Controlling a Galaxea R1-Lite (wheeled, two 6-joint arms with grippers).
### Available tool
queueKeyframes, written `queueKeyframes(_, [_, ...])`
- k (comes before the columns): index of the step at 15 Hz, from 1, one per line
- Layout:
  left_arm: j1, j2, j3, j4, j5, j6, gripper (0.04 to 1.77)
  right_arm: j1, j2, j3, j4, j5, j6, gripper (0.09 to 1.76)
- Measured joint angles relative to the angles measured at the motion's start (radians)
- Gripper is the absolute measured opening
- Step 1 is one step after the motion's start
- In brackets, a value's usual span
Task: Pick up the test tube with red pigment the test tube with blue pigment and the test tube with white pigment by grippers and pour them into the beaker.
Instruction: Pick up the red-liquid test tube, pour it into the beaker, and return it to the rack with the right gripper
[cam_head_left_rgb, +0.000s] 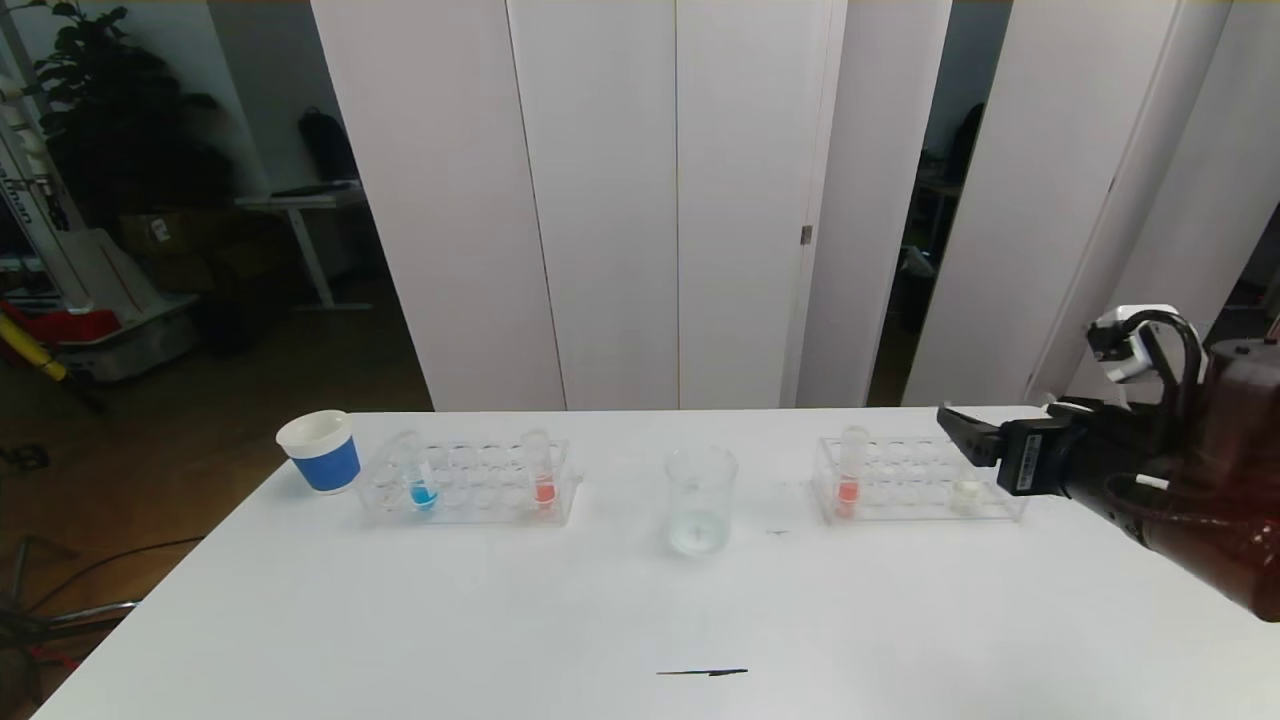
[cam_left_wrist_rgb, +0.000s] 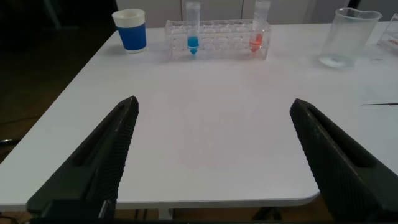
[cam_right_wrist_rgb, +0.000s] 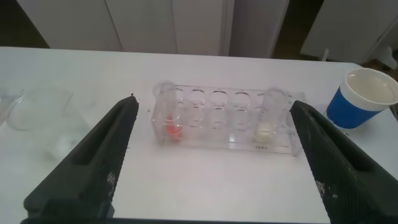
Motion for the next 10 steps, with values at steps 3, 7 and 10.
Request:
queueKeyframes(3, [0.000,0.000,0.000,0.000,0.000,0.000,1.74,0.067,0.088,0.040,-0.093,-0.059,0.031,1.75])
queueKeyframes(7, [0.000,0.000,0.000,0.000,0.000,0.000,1.74,0.102,0.182,0.053,-0.173,-0.097,0.071,1.75])
queueKeyframes(10, [0.000,0.000,0.000,0.000,0.000,0.000,1.74,0.120,0.248,0.054,-0.219,-0.132,0.086,1.75])
